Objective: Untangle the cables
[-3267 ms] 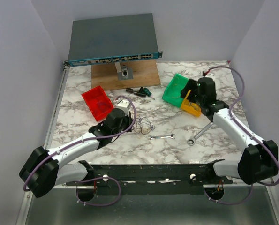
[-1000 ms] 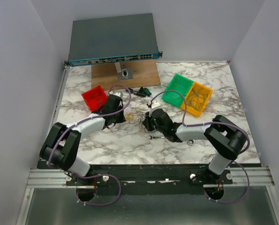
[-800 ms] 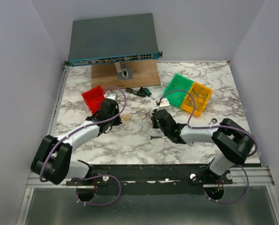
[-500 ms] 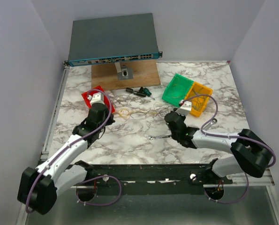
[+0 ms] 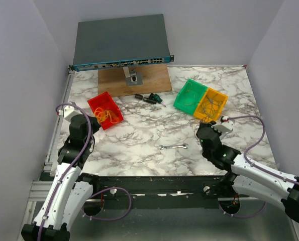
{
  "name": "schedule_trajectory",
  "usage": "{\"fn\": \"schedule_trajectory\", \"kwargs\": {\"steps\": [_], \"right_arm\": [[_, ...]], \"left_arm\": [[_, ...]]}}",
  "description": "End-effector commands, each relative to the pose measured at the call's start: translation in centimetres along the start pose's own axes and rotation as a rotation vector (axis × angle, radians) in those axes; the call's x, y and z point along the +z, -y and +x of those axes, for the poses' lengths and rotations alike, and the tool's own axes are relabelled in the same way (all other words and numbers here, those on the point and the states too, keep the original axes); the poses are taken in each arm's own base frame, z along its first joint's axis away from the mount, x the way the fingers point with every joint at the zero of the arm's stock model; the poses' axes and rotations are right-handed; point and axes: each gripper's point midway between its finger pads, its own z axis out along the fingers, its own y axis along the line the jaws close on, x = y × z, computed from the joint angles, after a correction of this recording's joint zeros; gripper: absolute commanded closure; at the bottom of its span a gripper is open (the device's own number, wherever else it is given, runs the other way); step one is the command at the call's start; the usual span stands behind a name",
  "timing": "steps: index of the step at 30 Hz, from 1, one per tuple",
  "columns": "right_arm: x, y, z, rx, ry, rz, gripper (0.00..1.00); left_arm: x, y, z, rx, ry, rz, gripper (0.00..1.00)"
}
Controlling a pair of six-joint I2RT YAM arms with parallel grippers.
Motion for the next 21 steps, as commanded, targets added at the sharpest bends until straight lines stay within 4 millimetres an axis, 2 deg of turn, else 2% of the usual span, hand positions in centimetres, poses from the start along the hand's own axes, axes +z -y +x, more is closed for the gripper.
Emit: {"fn": "schedule_trajectory", "kwargs": {"steps": [1, 4, 7, 12, 15, 17, 21], "right_arm": [[-0.8, 4.1, -0.6, -0.051, 0.033, 0.11, 0.99], [-1.4, 5.6, -1.9, -0.011, 0.067, 0.177, 0.99], [-1.6, 5.2, -2.1, -0.014, 0.05, 0.157, 0.99], [-1.9, 0.4, -0.4, -0.091, -0.069, -0.089, 0.99], [-2.3, -2.2, 0.4, -0.12, -0.111, -0.232, 0.99], [-2.4, -3.1, 1.0, -0.13, -0.127, -0.282, 0.99], [-2.2, -3.4, 2.0, -0.154, -0.147, -0.306, 0.99]], "left_arm": [[-1.4, -1.6, -2.8, -0.043, 0.072, -0.076, 1.0], [-2.3, -1.6, -4.4, -0.083, 0.115, -0.083, 1.0], [-3.1, 0.8, -5.6, -0.06, 0.119, 0.032, 1.0], [-4.4, 6.6, -5.4, 0.014, 0.029, 0.315, 1.0], [-5.2, 9.3, -4.9, 0.058, -0.049, 0.44, 1.0], [-5.7, 10.9, -4.6, 0.076, -0.079, 0.512, 1.0], [-6.5, 13.8, -4.3, 0.112, -0.105, 0.613, 1.0]]}}
